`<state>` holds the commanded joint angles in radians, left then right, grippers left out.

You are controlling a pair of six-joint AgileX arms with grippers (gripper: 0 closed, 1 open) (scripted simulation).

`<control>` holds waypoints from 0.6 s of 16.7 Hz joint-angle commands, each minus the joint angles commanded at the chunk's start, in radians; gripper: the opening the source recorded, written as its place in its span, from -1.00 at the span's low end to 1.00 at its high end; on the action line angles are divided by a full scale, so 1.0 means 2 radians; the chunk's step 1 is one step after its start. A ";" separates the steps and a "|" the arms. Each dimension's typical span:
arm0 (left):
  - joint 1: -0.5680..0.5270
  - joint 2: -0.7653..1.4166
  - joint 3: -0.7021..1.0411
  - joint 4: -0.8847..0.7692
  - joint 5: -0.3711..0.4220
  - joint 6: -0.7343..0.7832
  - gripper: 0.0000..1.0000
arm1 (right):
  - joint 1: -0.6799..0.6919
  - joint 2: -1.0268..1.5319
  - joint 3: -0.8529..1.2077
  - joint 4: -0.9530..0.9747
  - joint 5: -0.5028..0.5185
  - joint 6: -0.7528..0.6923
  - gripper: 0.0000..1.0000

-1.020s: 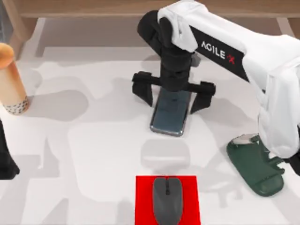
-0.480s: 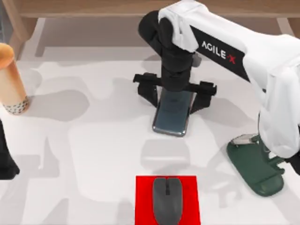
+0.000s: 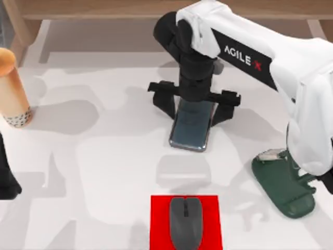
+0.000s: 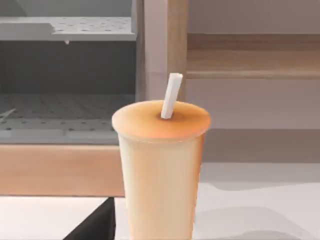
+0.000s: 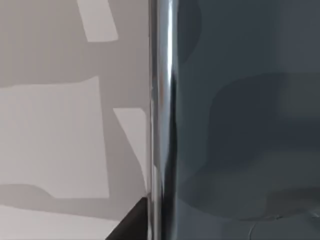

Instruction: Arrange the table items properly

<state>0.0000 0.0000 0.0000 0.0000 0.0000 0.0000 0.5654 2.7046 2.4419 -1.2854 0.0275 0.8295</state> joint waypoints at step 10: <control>0.000 0.000 0.000 0.000 0.000 0.000 1.00 | 0.002 -0.007 0.047 -0.050 0.003 -0.003 -1.00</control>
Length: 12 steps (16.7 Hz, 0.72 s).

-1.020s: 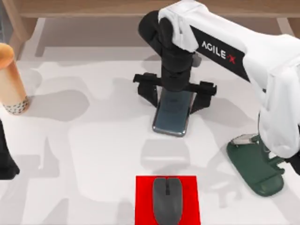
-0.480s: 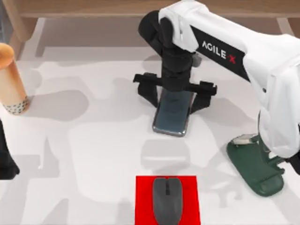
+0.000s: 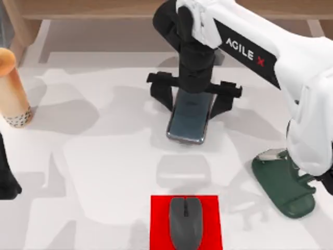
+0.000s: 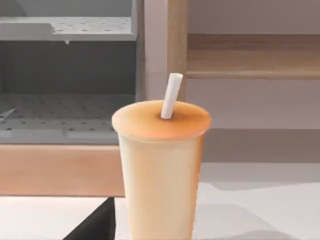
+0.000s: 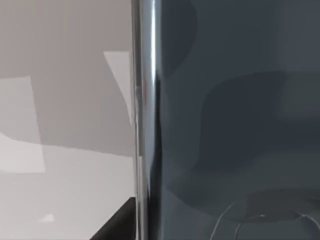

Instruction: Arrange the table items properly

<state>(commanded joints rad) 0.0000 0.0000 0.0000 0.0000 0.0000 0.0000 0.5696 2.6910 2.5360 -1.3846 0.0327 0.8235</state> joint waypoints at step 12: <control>0.000 0.000 0.000 0.000 0.000 0.000 1.00 | -0.003 -0.074 -0.049 0.022 -0.002 -0.012 -1.00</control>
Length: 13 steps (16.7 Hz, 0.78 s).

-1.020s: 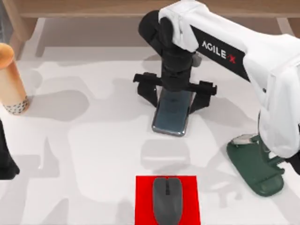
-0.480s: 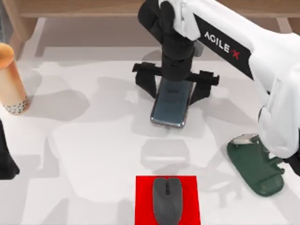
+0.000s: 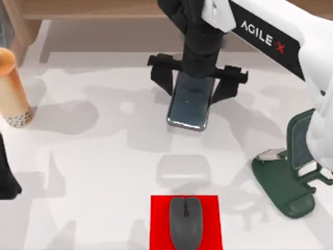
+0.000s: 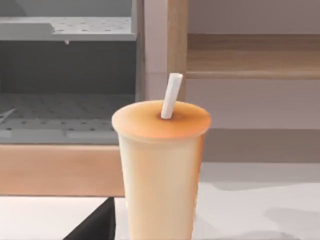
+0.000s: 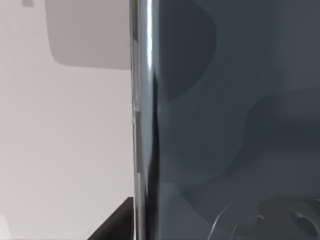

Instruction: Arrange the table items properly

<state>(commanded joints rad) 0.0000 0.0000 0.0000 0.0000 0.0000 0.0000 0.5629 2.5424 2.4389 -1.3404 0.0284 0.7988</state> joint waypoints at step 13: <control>0.000 0.000 0.000 0.000 0.000 0.000 1.00 | -0.039 -0.623 -0.555 0.250 -0.003 -0.159 -1.00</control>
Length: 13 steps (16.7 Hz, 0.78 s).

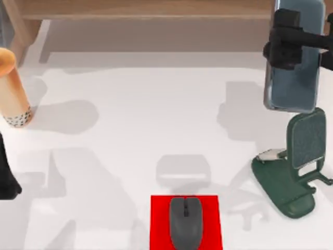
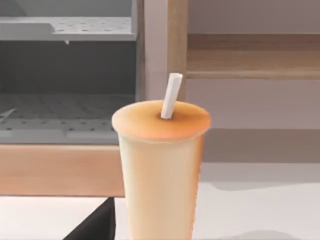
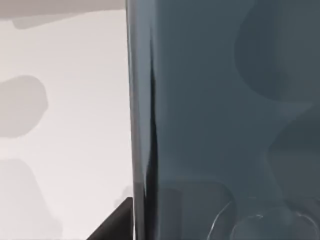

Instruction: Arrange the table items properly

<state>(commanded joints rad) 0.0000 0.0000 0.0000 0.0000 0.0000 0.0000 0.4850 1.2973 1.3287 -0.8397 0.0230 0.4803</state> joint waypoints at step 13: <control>0.000 0.000 0.000 0.000 0.000 0.000 1.00 | -0.036 -0.388 -0.425 0.207 -0.009 -0.246 -1.00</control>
<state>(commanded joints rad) 0.0000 0.0000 0.0000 0.0000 0.0000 0.0000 0.4124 0.5217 0.4783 -0.4248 0.0051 -0.0111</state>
